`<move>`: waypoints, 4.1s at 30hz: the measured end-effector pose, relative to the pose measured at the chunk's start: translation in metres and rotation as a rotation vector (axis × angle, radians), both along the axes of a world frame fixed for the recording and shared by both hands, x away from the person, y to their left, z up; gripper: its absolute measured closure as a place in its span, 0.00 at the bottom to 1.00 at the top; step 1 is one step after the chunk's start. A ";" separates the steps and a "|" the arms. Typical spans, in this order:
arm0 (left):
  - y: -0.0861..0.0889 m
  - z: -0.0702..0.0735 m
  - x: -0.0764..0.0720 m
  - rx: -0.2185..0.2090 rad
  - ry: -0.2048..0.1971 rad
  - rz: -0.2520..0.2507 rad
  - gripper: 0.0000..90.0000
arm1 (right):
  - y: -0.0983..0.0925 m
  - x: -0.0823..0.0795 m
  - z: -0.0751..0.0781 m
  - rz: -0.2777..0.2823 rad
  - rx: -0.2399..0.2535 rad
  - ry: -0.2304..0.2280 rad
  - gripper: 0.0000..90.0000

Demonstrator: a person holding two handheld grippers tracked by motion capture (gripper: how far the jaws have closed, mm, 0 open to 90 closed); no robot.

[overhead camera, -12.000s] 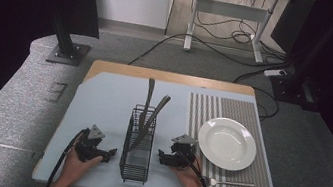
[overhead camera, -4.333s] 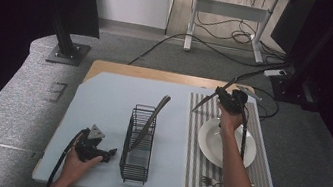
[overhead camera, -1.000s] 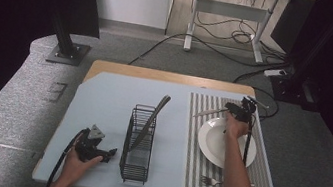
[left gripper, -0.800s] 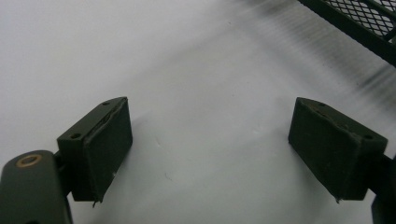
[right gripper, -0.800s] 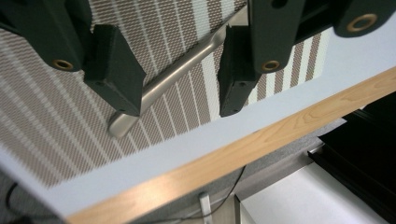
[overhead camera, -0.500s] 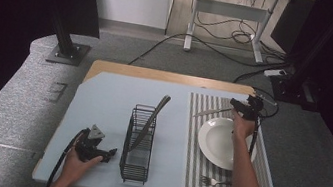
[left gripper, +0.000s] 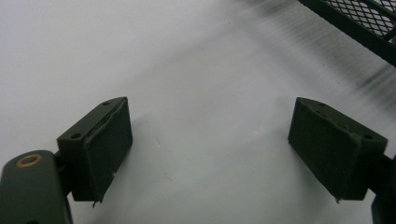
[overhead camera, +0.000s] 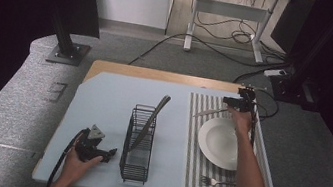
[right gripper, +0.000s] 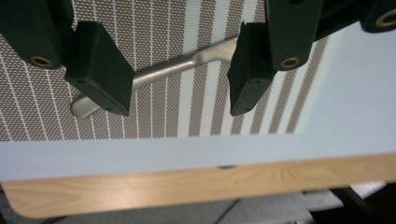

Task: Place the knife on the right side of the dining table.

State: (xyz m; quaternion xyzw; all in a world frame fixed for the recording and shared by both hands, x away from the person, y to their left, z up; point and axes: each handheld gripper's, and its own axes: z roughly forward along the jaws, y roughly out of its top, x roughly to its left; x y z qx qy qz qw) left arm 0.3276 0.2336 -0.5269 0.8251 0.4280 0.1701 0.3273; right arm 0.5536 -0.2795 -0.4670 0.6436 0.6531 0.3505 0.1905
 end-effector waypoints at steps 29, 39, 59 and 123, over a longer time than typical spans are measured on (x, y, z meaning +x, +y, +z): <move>0.000 0.000 0.000 0.000 0.000 0.000 0.14 | 0.017 0.048 -0.030 0.083 -0.380 0.207 0.47; 0.000 0.000 0.000 0.000 -0.001 0.000 0.14 | 0.014 0.044 -0.032 0.075 -0.384 0.222 0.46; 0.000 0.000 0.000 0.000 -0.001 0.001 0.14 | -0.015 0.059 -0.036 0.000 -0.412 0.203 0.48; 0.000 0.000 0.000 0.000 -0.001 0.000 0.14 | -0.030 -0.036 -0.006 0.079 -0.011 -0.016 0.46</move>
